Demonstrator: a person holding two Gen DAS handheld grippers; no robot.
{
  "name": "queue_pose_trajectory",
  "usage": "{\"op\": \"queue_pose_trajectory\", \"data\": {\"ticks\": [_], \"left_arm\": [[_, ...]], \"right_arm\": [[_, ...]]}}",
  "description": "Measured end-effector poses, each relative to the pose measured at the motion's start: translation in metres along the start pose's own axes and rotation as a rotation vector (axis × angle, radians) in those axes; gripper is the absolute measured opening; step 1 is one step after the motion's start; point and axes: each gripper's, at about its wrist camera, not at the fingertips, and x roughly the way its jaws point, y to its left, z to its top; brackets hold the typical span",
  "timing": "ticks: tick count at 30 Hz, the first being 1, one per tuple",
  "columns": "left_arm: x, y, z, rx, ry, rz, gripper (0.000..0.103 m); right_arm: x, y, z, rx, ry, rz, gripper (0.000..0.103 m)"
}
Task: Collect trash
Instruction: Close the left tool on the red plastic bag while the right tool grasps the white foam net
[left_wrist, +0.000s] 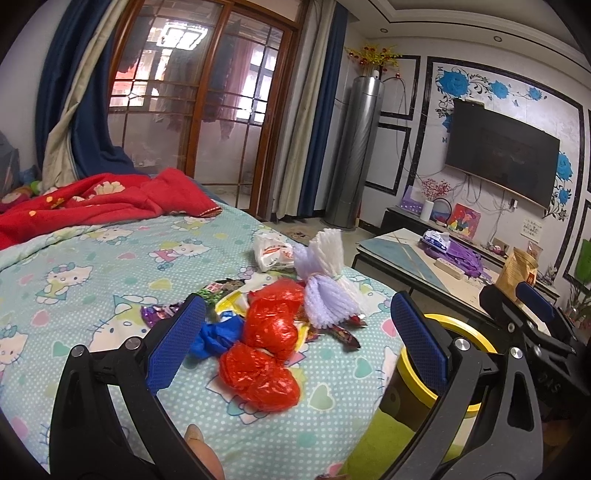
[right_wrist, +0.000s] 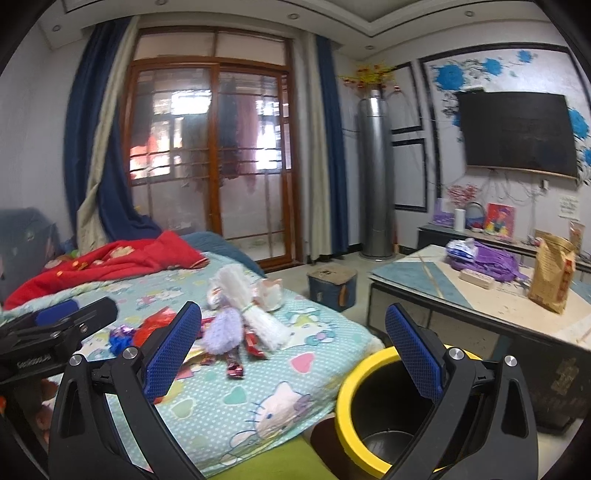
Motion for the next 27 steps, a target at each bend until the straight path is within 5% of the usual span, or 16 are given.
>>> {"op": "queue_pose_trajectory", "data": {"ticks": [14,27], "left_arm": [[0.012,0.059,0.002,-0.089,0.061,0.081,0.092],[0.035,0.058,-0.016,-0.065,0.189,-0.034,0.092]], "right_arm": [[0.024,0.032,0.016,-0.090,0.100,0.154,0.097],[0.094,0.016,0.029,-0.074,0.169,0.091,0.097]]}}
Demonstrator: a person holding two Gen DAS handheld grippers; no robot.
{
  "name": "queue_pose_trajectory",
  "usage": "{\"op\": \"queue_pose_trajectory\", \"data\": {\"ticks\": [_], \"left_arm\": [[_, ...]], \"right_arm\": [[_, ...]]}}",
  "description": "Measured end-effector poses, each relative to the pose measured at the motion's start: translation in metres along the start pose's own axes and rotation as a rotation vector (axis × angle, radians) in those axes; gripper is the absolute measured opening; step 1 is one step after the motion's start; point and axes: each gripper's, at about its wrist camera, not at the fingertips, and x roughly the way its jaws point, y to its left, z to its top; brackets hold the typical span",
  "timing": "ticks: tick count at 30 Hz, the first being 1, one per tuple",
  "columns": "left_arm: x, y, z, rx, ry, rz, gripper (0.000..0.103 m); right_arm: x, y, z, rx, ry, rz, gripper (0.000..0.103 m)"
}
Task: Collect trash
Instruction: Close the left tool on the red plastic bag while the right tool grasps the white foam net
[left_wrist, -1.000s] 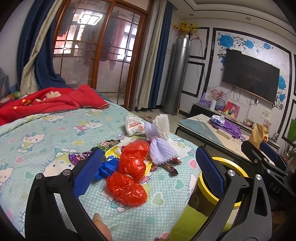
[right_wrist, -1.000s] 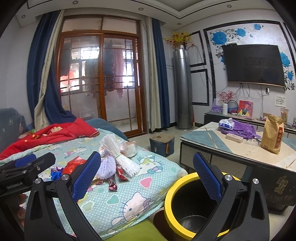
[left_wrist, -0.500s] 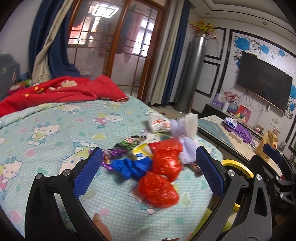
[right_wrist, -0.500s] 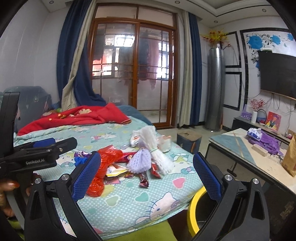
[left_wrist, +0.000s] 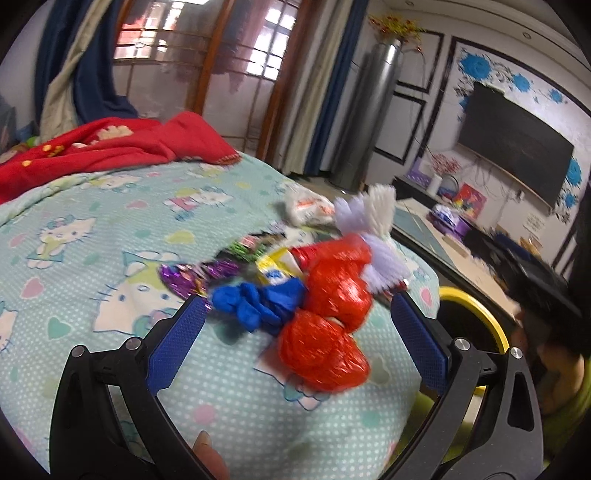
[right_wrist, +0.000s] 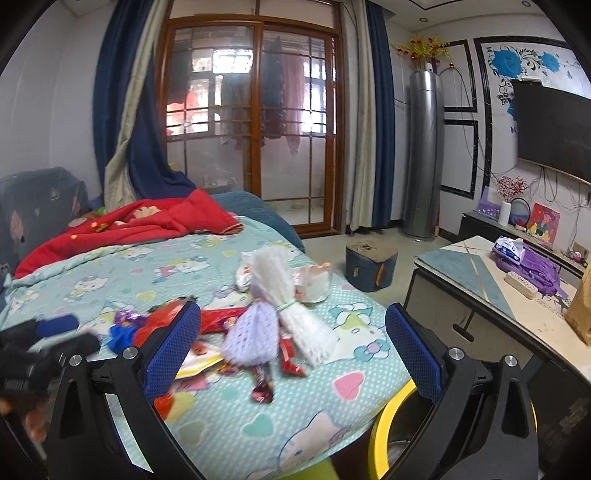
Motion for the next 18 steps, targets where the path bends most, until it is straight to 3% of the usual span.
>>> {"op": "queue_pose_trajectory", "data": {"ticks": [6,16,18], "left_arm": [[0.020,-0.017,-0.012,0.055,0.080,-0.021,0.092],[0.044,-0.015,-0.017,0.040,0.172,-0.002,0.092],[0.045,-0.015,-0.019,0.042,0.182,-0.007,0.092]], "right_arm": [[0.041,-0.001,0.013,-0.020,0.048,0.000,0.097],[0.107,0.004,0.024,0.002,0.159,0.041,0.096],[0.113,0.007,0.025,-0.010,0.162,0.046,0.088]]}}
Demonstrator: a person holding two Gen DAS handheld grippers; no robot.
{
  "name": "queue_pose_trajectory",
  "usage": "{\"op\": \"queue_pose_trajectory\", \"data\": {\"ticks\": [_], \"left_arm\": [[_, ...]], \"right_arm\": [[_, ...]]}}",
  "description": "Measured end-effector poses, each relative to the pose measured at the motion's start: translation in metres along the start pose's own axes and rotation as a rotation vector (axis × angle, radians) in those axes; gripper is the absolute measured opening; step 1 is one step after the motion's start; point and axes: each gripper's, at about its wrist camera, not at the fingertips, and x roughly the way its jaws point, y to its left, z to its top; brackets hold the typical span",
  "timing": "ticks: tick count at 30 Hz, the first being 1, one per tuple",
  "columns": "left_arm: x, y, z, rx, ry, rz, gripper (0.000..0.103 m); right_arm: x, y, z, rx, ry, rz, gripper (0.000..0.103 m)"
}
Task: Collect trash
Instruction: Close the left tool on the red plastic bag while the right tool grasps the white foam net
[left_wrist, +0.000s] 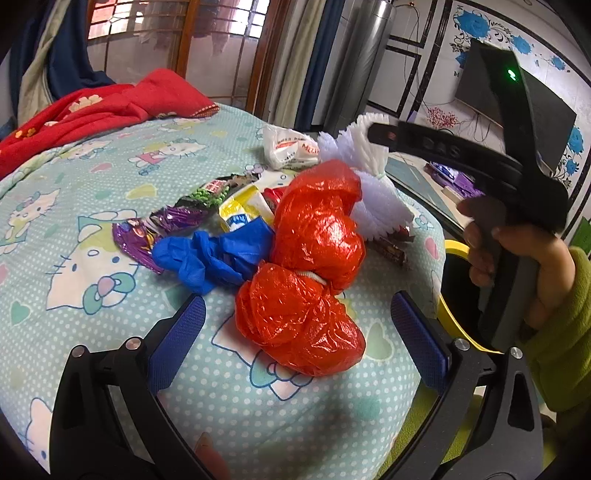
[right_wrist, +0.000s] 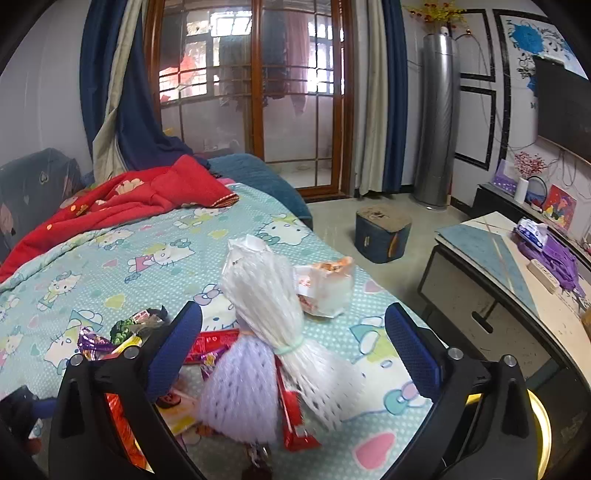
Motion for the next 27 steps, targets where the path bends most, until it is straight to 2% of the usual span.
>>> {"op": "queue_pose_trajectory", "data": {"ticks": [3,7,11,13,15,19,27], "left_arm": [[0.003,0.000,-0.002,0.003,0.014,-0.004,0.085],[0.003,0.001,-0.004,-0.007,0.022,-0.005,0.081],[0.004,0.003,-0.005,-0.016,0.027,-0.009,0.076],[0.004,0.003,-0.006,-0.018,0.029,-0.011,0.074],[0.005,0.005,-0.006,-0.020,0.033,-0.015,0.069],[0.005,0.006,-0.007,-0.022,0.039,-0.024,0.059],[0.002,0.006,-0.007,-0.025,0.031,-0.048,0.031]], "right_arm": [[0.010,0.003,0.002,-0.022,0.018,0.006,0.076],[0.020,0.002,0.001,-0.009,0.049,0.032,0.065],[0.021,0.001,-0.002,-0.007,0.041,0.053,0.052],[0.021,0.000,-0.003,-0.004,0.041,0.060,0.044],[0.021,-0.002,-0.004,0.002,0.050,0.073,0.030],[0.016,-0.005,-0.006,0.006,0.041,0.091,0.025],[-0.005,-0.019,-0.008,0.049,0.000,0.109,0.019]]}}
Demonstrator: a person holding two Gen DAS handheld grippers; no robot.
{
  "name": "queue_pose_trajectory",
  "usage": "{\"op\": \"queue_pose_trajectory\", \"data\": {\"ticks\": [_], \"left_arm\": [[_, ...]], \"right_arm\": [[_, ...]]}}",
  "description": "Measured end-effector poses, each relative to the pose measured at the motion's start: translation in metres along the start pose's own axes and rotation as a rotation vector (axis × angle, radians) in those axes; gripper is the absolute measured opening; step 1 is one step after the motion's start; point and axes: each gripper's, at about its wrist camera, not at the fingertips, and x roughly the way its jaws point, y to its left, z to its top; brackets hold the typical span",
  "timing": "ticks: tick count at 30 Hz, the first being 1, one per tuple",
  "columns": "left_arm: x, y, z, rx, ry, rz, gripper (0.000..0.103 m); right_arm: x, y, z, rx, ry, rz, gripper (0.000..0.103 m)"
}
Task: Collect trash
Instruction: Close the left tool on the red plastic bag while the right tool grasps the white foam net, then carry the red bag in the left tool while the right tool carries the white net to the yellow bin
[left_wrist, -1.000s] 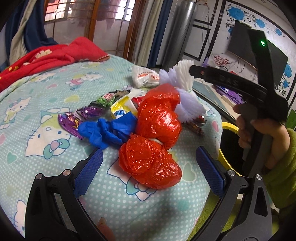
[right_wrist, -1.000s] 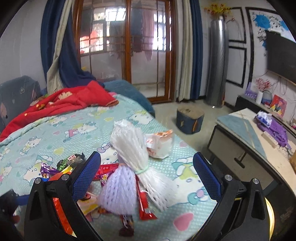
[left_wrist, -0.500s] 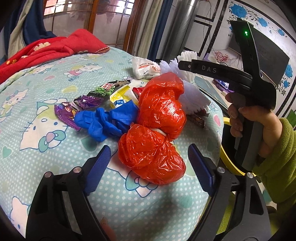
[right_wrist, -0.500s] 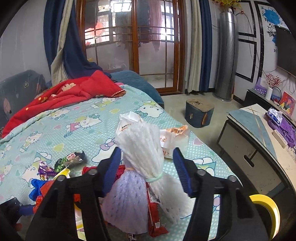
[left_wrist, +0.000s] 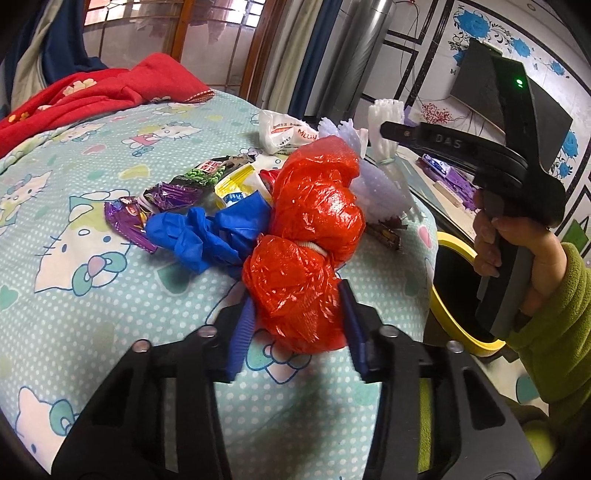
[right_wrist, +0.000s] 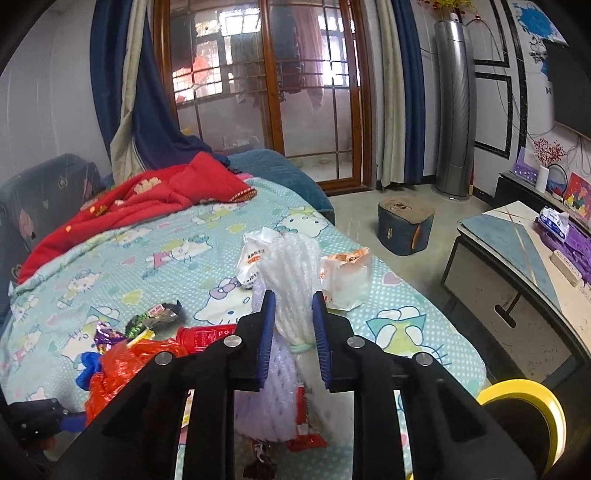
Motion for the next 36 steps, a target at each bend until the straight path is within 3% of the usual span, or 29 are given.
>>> {"op": "queue_pose_trajectory", "data": {"ticks": [8,21,36], "left_arm": [[-0.008,-0.007,0.000,0.032,-0.027,-0.039,0.016],[-0.030,-0.021,0.007,0.073,-0.121,-0.052,0.013],[-0.011,-0.061,0.022,0.149,-0.078,-0.133,0.013]], "right_arm": [[-0.025,-0.016,0.003,0.065,-0.061,0.004,0.015],[-0.068,-0.039,0.002,0.130,-0.117,0.036,0.014],[-0.110,-0.093,-0.015,0.237,-0.131,0.004,0.014]]}}
